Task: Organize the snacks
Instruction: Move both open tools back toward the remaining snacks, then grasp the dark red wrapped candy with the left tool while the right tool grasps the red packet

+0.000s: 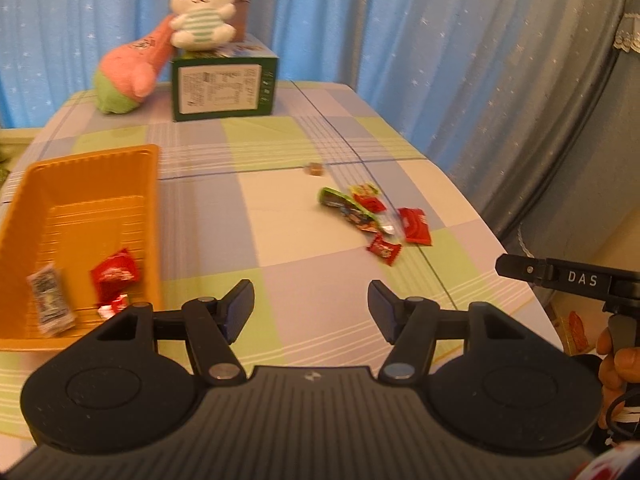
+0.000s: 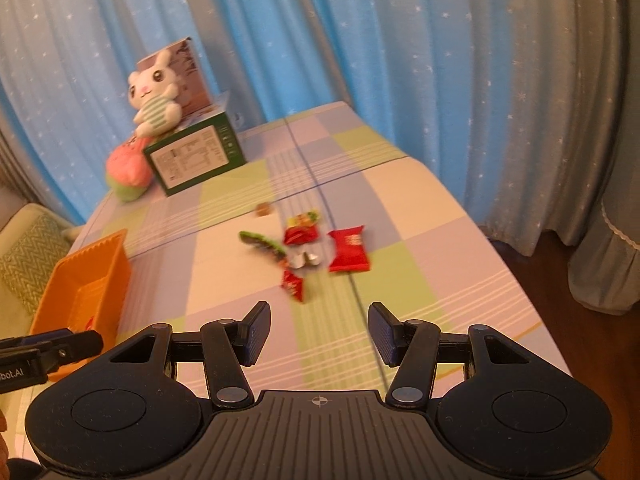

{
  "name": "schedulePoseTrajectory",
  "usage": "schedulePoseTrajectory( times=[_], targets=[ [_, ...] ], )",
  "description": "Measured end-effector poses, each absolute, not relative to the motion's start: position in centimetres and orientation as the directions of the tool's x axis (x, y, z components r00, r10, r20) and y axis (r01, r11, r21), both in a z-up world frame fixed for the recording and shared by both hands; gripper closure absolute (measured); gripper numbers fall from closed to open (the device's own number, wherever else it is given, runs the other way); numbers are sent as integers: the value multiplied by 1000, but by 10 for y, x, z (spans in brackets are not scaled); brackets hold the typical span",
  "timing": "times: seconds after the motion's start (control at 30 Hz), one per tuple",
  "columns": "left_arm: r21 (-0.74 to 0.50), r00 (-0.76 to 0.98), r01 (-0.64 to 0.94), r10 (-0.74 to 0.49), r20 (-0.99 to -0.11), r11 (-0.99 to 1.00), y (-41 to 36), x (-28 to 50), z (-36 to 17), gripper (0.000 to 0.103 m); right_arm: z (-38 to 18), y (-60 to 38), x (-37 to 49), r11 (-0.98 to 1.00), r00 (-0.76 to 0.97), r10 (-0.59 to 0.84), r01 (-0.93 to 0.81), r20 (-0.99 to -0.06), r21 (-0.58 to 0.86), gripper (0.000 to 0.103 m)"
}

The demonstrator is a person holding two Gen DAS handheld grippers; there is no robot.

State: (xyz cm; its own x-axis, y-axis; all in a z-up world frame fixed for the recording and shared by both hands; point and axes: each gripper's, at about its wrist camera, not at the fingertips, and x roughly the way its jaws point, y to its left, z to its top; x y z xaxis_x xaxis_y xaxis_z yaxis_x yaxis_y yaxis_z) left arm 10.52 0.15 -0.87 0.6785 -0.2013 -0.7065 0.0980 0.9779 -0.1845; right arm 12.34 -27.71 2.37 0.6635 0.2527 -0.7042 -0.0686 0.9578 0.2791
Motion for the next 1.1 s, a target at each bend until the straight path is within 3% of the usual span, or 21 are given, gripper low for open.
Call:
schedulePoseTrajectory(
  times=[0.3, 1.1],
  targets=[
    [-201, 644, 150, -250, -723, 968, -30, 141, -29, 44, 10, -300, 145, 960, 668, 223, -25, -710, 278, 49],
    [-47, 594, 465, -351, -724, 884, -105, 238, -126, 44, -55, -313, 223, 956, 635, 226, -1, -739, 292, 49]
  ],
)
